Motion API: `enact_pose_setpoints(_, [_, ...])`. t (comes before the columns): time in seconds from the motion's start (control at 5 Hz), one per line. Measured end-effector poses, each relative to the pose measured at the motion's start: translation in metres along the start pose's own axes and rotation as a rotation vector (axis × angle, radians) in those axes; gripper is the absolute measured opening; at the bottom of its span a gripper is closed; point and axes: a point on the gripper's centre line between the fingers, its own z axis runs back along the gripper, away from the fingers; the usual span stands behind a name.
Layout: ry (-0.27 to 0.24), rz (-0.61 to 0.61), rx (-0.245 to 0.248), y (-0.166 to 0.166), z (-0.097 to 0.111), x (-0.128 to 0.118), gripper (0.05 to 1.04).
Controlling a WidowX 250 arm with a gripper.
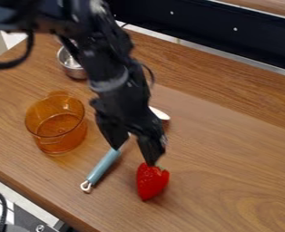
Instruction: Put the red strawberry into the brown pot
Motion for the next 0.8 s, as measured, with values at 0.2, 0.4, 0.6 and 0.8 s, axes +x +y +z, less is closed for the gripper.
enact_pose_setpoints(0.2, [-0.013,-0.010,0.024,-0.007,-0.012,-0.002,1.001])
enact_pose_setpoints(0.4, [-0.014,-0.013,0.025,-0.012,-0.024,-0.005,1.001])
enact_pose_setpoints(0.6, [-0.006,-0.020,0.046,-0.012,-0.035,-0.005,1.001])
enact_pose_setpoints(0.8, [0.004,-0.029,0.071,-0.010,-0.048,-0.008,0.964])
